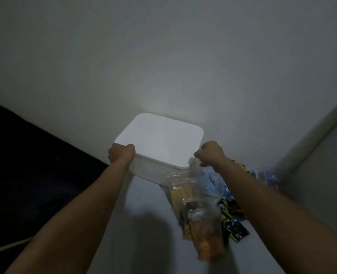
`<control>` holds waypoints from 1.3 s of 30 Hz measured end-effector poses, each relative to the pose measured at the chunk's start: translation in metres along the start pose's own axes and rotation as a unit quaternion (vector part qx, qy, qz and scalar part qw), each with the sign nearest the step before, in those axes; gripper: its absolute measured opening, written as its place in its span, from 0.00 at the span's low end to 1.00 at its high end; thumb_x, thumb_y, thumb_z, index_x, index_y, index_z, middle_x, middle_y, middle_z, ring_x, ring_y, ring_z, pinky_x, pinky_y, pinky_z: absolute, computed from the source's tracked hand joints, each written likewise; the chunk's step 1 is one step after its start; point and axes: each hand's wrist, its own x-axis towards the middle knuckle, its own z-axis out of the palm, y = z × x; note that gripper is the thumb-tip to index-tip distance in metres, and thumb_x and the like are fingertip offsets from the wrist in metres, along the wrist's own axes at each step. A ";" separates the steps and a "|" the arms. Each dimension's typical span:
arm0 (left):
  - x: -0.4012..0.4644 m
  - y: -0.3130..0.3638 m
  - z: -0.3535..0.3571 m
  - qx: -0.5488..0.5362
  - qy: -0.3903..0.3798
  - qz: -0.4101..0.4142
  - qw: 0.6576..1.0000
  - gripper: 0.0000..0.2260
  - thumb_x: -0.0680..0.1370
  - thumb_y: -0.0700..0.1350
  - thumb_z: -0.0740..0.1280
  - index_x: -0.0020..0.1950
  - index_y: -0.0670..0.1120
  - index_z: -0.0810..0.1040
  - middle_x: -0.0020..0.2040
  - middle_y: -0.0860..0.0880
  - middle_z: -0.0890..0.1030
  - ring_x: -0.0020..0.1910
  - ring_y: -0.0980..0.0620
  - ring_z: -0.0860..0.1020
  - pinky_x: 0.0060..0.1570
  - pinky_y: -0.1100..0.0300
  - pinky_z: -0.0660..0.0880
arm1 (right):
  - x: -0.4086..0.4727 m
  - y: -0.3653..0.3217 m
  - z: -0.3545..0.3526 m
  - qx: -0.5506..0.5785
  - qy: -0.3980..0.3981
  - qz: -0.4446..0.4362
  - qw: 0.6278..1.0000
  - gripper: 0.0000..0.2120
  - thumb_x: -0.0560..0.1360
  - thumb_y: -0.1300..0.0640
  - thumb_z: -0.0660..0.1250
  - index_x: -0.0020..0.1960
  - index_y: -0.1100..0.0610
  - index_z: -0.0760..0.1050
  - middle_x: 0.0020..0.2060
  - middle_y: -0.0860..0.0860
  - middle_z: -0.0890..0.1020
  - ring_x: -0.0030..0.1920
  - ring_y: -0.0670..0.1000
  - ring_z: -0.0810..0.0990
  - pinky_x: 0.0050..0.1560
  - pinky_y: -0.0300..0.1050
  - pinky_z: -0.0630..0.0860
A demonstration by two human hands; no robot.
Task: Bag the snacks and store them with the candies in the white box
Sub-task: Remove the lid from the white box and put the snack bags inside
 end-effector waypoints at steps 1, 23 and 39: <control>0.015 0.003 -0.004 0.002 -0.004 -0.017 1.000 0.18 0.71 0.40 0.64 0.57 0.32 0.76 0.57 0.36 0.79 0.53 0.36 0.79 0.54 0.49 0.78 | 0.005 -0.005 0.003 0.001 0.006 0.014 1.000 0.09 0.69 0.63 0.69 0.46 0.68 0.75 0.42 0.60 0.80 0.34 0.58 0.84 0.38 0.51 0.84; 0.123 0.039 -0.036 -0.062 -0.097 -0.040 0.993 0.04 0.70 0.33 0.71 0.39 0.36 0.77 0.42 0.39 0.79 0.32 0.45 0.77 0.22 0.58 0.77 | 0.012 -0.061 0.020 0.159 0.123 0.149 0.968 0.12 0.72 0.70 0.69 0.34 0.64 0.68 0.33 0.59 0.74 0.27 0.52 0.74 0.13 0.35 0.67; 0.136 0.033 -0.099 -0.106 -0.115 -0.003 0.988 0.15 0.62 0.52 0.71 0.40 0.41 0.82 0.44 0.47 0.83 0.43 0.46 0.80 0.49 0.51 0.78 | -0.041 -0.078 0.017 0.063 -0.088 0.042 0.993 0.24 0.66 0.70 0.75 0.57 0.58 0.71 0.51 0.55 0.82 0.51 0.54 0.80 0.53 0.52 0.79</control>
